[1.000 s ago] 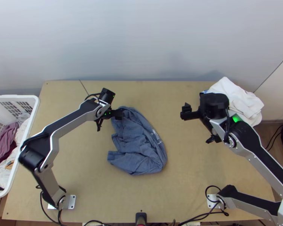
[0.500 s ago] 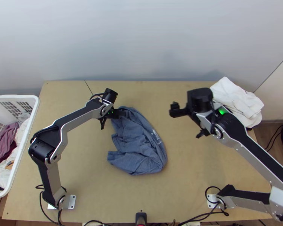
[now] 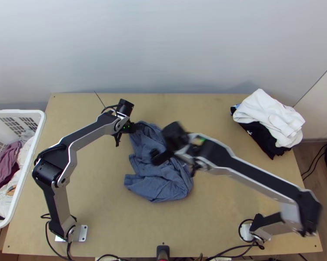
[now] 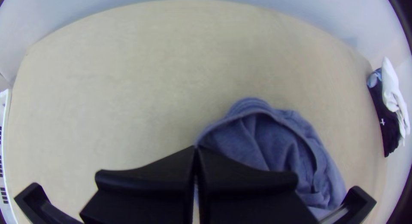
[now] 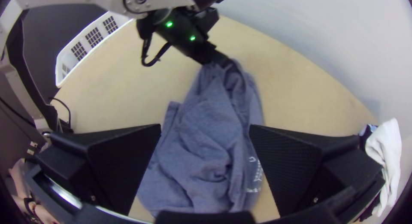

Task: Fold the t-shirt

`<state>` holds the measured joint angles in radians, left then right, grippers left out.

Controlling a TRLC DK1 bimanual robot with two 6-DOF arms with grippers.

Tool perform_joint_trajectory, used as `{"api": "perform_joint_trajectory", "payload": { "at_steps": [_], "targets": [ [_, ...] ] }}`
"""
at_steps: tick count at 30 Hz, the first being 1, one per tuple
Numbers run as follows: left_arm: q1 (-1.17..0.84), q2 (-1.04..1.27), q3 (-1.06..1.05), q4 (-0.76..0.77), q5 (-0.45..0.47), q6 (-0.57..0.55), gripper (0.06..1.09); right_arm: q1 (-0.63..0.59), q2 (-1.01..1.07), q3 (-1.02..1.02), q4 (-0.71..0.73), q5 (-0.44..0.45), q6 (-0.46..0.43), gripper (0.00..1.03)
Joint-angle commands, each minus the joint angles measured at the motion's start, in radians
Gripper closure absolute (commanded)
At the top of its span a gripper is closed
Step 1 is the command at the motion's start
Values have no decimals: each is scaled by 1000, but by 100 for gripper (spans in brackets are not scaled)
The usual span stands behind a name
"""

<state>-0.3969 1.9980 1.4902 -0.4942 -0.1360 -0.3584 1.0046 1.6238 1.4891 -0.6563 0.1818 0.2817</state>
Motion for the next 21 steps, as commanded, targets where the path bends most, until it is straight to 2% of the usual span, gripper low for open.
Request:
{"api": "perform_joint_trajectory", "payload": {
  "at_steps": [1,4,10,14,16,21],
  "targets": [
    [23,-7,24,39,-2,-2,104,138,209,122,60,-42,10,7],
    [26,-10,24,39,-2,-5,104,161,303,163,124,-42,8,7],
    [36,-8,31,40,-1,-4,104,178,475,250,124,-41,4,10],
    [44,-5,39,40,4,-4,104,172,547,284,129,-41,8,11],
    [46,-4,38,39,6,-4,104,170,574,295,130,-39,-3,16],
    [46,-4,35,36,7,-4,104,154,636,336,133,-13,-26,16]
  ]
}}
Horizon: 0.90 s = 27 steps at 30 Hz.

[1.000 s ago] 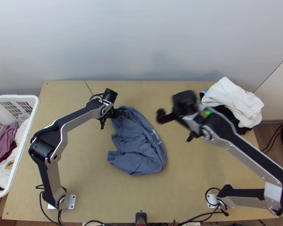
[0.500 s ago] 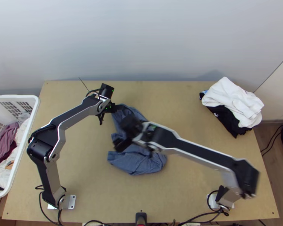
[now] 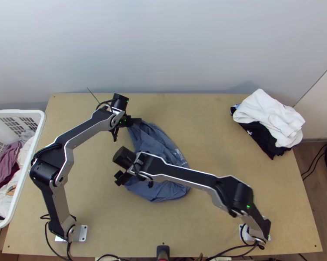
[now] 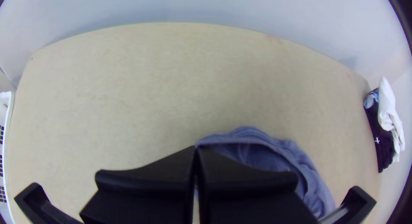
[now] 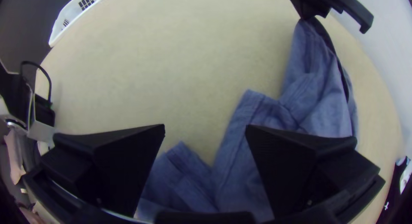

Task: Fold the t-shirt

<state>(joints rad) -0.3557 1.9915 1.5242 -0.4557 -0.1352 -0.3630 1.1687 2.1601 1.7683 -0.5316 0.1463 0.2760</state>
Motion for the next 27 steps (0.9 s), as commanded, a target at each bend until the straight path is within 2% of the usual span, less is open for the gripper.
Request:
{"api": "perform_joint_trajectory", "payload": {
  "at_steps": [1,4,5,10,11,13,15,18,26,27],
  "targets": [
    [4,1,1,-6,6,1,104,-15,110,65,7,24,-20,17],
    [4,-7,-7,-9,6,1,104,-21,119,76,8,64,-29,47],
    [6,-11,-13,-9,8,2,104,-23,119,77,8,70,-31,50],
    [9,-31,-39,-9,11,6,104,-34,133,74,4,116,-34,51],
    [11,-34,-44,-9,11,6,104,-34,135,72,2,118,-34,57],
    [14,-37,-50,-9,11,7,104,-38,142,79,1,118,-35,83],
    [15,-40,-55,-11,11,10,104,-38,152,85,-4,119,-57,100],
    [23,-45,-55,-11,13,13,104,-38,170,109,-62,157,-64,100],
    [31,-51,-59,-15,13,16,104,-84,144,146,-133,161,-26,100],
    [29,-51,-61,-15,14,16,104,-84,142,152,-140,161,-27,96]
  ]
}}
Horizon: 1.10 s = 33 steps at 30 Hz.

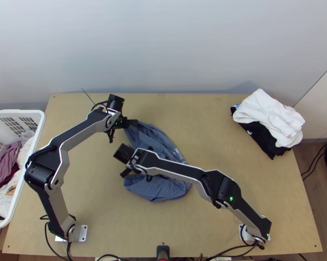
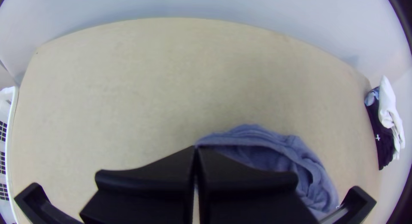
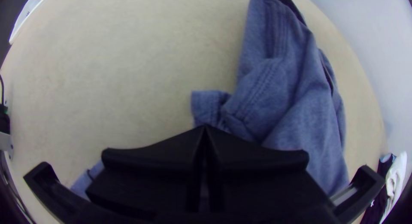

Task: Fold the t-shirt

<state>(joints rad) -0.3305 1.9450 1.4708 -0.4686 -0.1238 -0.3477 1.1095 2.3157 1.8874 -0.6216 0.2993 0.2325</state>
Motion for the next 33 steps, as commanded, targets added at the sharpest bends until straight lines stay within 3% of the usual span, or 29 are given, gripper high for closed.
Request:
{"api": "perform_joint_trajectory", "payload": {
  "at_steps": [1,4,8,18,23,25,33],
  "targets": [
    [4,-3,-7,-2,3,1,104,-25,-15,44,-69,8,18,81],
    [1,-3,-7,-1,3,-4,104,-16,-21,68,-95,6,16,51],
    [1,-3,-6,-1,3,-4,104,6,16,153,-165,-3,16,31],
    [4,2,-3,-1,12,0,104,6,102,265,-248,-15,34,29],
    [4,5,0,-1,13,1,104,-14,131,302,-310,-42,47,72],
    [5,6,2,-1,13,1,104,-36,140,315,-339,-109,54,97],
    [11,-3,5,-8,15,0,104,-66,102,340,-425,-170,76,100]
  ]
}}
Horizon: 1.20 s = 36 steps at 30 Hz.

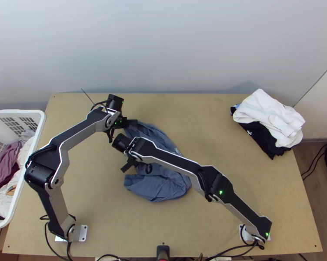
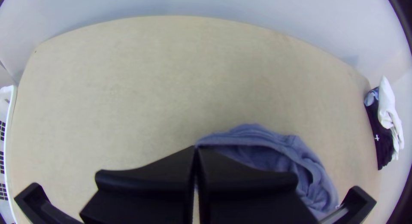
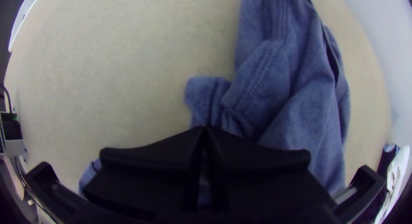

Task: Fold the t-shirt

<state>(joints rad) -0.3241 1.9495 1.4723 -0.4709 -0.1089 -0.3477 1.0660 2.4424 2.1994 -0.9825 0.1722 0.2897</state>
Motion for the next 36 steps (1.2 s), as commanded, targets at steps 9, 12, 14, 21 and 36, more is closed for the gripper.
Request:
{"api": "perform_joint_trajectory", "payload": {
  "at_steps": [9,12,14,21,36],
  "targets": [
    [54,-73,5,-32,0,-10,104,-43,-166,120,-117,-57,46,100],
    [80,-127,22,-44,5,-16,104,-61,-244,122,-137,-57,58,100],
    [99,-158,45,-67,5,-22,104,-78,-290,122,-148,-54,58,100],
    [154,-250,187,-176,5,-53,104,-175,-456,129,-153,12,58,100],
    [212,-365,606,-341,-12,-85,105,-432,-724,115,-136,156,-44,100]
  ]
}}
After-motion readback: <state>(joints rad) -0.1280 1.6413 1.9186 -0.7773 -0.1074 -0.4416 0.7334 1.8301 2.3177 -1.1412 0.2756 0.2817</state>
